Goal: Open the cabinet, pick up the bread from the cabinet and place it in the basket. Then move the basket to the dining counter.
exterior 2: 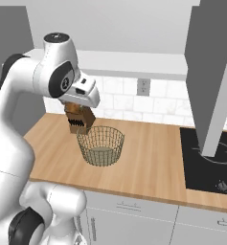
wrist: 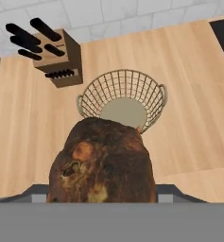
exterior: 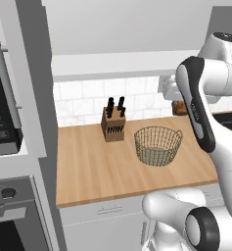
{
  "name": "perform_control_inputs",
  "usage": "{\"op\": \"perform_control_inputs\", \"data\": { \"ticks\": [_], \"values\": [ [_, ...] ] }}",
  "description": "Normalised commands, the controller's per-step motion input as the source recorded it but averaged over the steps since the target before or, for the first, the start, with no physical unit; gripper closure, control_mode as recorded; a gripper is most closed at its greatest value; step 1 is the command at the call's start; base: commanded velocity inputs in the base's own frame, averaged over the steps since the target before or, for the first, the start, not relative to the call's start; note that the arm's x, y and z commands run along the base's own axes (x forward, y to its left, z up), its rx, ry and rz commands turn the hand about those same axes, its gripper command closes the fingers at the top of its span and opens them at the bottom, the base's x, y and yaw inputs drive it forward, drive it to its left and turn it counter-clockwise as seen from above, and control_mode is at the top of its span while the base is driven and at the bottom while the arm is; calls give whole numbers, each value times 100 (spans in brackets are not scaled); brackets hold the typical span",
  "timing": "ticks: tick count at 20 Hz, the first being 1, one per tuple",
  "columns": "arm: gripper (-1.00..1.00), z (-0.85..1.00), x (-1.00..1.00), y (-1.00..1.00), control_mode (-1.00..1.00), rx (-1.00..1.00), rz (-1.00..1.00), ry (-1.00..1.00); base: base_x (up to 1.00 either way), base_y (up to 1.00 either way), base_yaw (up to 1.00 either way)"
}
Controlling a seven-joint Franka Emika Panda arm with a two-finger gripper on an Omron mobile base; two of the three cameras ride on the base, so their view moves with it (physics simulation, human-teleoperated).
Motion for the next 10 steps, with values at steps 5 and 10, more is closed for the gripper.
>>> {"op": "perform_control_inputs", "data": {
  "ticks": [5,10],
  "values": [
    [100,-70,10,0,-100,0,2,0,0,0,0],
    [100,-48,22,0,-100,0,0,3,0,0,0]
  ]
}}
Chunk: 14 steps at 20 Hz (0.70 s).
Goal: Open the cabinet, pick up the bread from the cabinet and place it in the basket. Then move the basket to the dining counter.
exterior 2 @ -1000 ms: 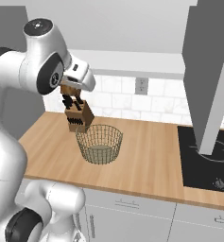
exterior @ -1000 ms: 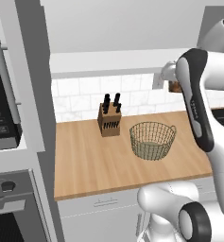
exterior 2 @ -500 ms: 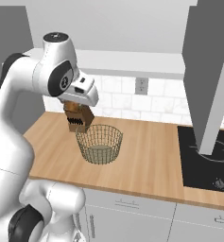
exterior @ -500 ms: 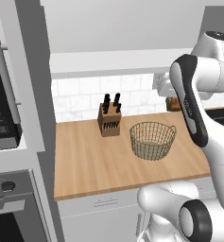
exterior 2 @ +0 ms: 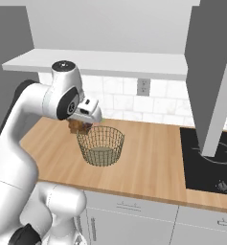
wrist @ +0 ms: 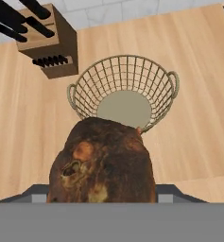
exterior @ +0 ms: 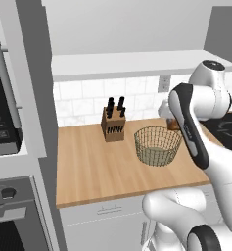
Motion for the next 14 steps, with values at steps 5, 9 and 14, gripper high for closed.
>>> {"op": "perform_control_inputs", "data": {
  "ticks": [5,9,14],
  "values": [
    [100,-54,28,-5,-100,-1,2,1,0,0,0],
    [100,-35,37,0,-100,0,0,0,0,0,0],
    [100,-22,34,0,-100,0,0,3,0,0,0]
  ]
}}
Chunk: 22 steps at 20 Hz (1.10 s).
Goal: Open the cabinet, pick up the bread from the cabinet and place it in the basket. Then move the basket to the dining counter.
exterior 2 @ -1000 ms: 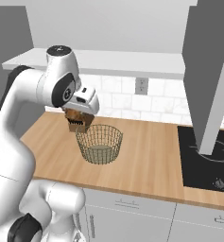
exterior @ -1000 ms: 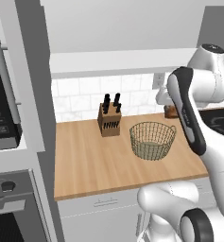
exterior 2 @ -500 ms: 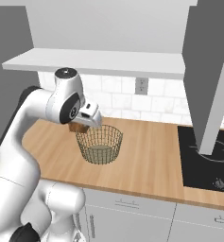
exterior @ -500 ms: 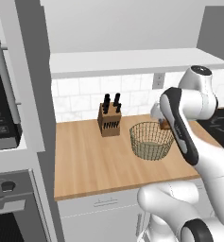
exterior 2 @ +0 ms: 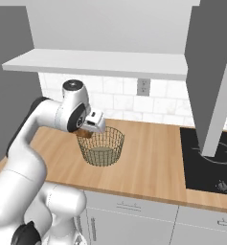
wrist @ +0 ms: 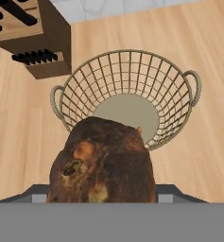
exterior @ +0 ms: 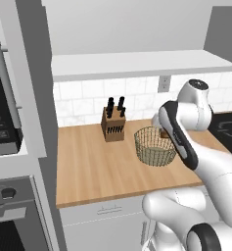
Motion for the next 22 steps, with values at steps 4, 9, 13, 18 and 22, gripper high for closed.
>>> {"op": "perform_control_inputs", "data": {
  "ticks": [4,9,13,18,22],
  "values": [
    [100,-21,33,0,-100,0,0,4,0,0,0],
    [100,-43,20,-9,-100,0,0,1,0,0,0],
    [100,-51,10,-7,-100,0,0,0,0,0,0],
    [100,-38,16,-2,-100,0,0,2,0,0,0],
    [100,-1,20,-1,-100,0,0,12,0,0,0]
  ]
}}
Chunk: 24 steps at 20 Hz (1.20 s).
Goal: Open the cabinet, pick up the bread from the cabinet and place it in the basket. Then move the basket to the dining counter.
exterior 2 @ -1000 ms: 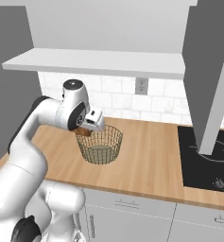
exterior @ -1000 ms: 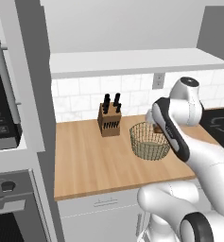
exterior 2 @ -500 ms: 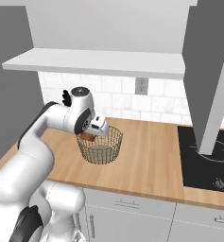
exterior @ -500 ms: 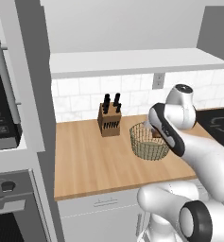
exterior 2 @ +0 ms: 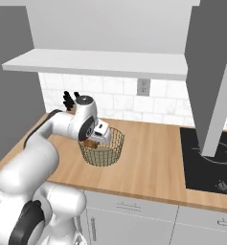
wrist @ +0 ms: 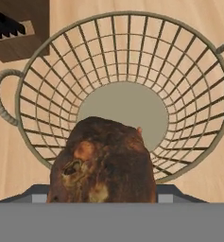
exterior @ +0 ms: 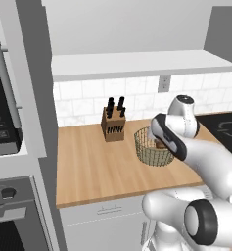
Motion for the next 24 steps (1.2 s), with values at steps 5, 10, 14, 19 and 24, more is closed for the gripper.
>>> {"op": "perform_control_inputs", "data": {
  "ticks": [5,10,14,19,24],
  "values": [
    [100,-10,26,-1,-100,0,0,8,0,0,0],
    [100,-29,22,-10,-100,0,0,3,0,0,0],
    [100,-41,21,-8,-100,0,0,0,0,0,0],
    [100,-36,19,-2,-100,0,0,0,0,0,0],
    [100,-25,23,0,-100,0,0,1,0,0,0]
  ]
}}
